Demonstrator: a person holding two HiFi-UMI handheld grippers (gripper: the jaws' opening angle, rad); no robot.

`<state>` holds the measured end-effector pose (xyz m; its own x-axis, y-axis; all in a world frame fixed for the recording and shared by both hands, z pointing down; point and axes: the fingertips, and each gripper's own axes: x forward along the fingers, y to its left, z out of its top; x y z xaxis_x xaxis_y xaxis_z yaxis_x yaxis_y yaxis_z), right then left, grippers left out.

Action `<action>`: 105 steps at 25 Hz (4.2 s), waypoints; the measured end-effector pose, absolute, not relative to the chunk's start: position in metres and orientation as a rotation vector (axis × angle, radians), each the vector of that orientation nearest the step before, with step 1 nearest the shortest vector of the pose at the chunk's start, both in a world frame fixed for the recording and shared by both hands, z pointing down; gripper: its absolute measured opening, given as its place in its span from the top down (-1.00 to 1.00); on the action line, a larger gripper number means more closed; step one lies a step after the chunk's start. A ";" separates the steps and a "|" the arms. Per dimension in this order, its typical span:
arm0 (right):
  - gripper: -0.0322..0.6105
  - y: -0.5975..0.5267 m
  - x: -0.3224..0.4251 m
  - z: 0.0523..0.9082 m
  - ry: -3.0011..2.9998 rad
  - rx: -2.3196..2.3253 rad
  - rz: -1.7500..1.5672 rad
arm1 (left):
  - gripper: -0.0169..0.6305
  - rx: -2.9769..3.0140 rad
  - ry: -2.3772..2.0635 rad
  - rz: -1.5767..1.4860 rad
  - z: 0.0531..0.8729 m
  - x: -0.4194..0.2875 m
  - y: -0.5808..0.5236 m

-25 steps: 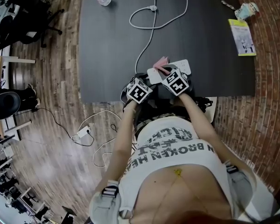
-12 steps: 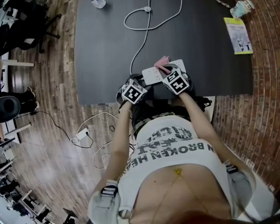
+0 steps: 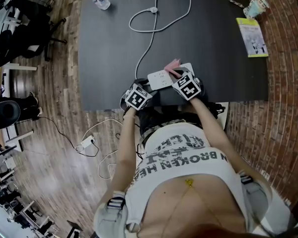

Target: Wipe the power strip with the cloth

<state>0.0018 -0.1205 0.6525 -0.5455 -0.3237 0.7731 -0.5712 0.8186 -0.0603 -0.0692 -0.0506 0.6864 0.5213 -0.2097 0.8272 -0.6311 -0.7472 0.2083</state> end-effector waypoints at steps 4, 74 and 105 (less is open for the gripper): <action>0.85 -0.121 0.010 0.652 -2.191 0.661 0.386 | 0.10 2.265 -0.686 1.155 0.686 -0.070 -0.049; 0.85 -0.141 0.051 0.614 -2.292 0.782 0.488 | 0.10 2.296 -0.710 1.108 0.688 -0.064 -0.054; 0.85 -0.047 -0.077 0.653 -2.235 0.184 0.497 | 0.10 2.276 -0.695 1.146 0.694 -0.064 -0.052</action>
